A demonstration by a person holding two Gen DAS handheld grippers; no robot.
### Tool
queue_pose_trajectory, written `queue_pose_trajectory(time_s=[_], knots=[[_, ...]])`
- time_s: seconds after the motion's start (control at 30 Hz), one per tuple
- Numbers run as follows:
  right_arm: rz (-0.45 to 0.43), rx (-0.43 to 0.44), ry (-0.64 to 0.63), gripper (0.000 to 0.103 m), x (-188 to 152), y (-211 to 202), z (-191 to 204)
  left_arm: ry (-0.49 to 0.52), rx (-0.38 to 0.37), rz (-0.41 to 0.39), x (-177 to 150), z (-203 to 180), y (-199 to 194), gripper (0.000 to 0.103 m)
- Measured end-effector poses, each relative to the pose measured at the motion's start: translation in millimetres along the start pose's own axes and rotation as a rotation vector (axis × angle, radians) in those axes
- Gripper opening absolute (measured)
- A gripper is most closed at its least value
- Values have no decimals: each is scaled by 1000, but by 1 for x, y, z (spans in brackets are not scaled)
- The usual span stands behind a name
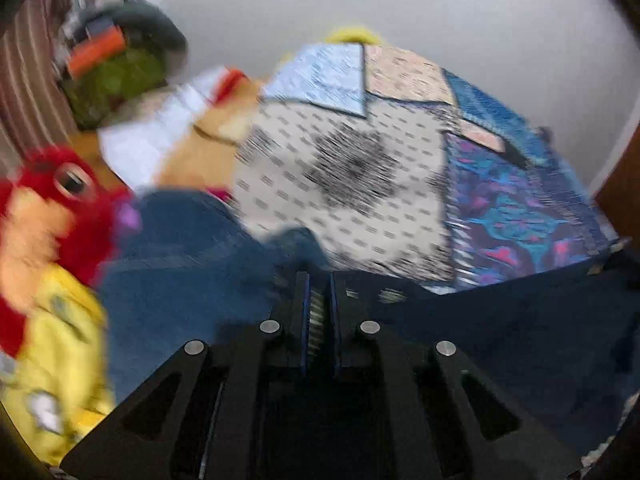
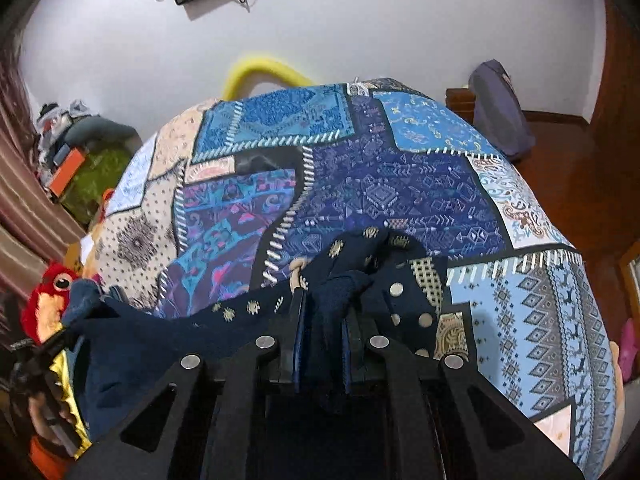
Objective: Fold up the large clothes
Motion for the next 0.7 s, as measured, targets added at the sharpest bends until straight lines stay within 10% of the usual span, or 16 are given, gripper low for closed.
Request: queue_pose_trajectory(time_s=[0.17, 0.37, 0.53, 0.7], knots=[[-229, -228, -85, 10, 37, -68, -3, -20, -12, -53, 29, 26, -34, 8], [-165, -122, -230, 10, 36, -101, 42, 58, -95, -133, 34, 15, -95, 17], [-71, 36, -264, 10, -13, -92, 89, 188, -184, -149, 0, -30, -128, 49], [49, 146, -304, 10, -72, -60, 129, 266, -297, -79, -45, -80, -128, 57]])
Point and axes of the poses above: each gripper's, at about its wrist camera, not at the fingertips, and y roughly the way its jaws point, z to its left, x to its top, the point moved 8 cm from there along y, roughly the way its jaws point, and after that the axes turned 12 degrees about x, right-handed, at the moved point
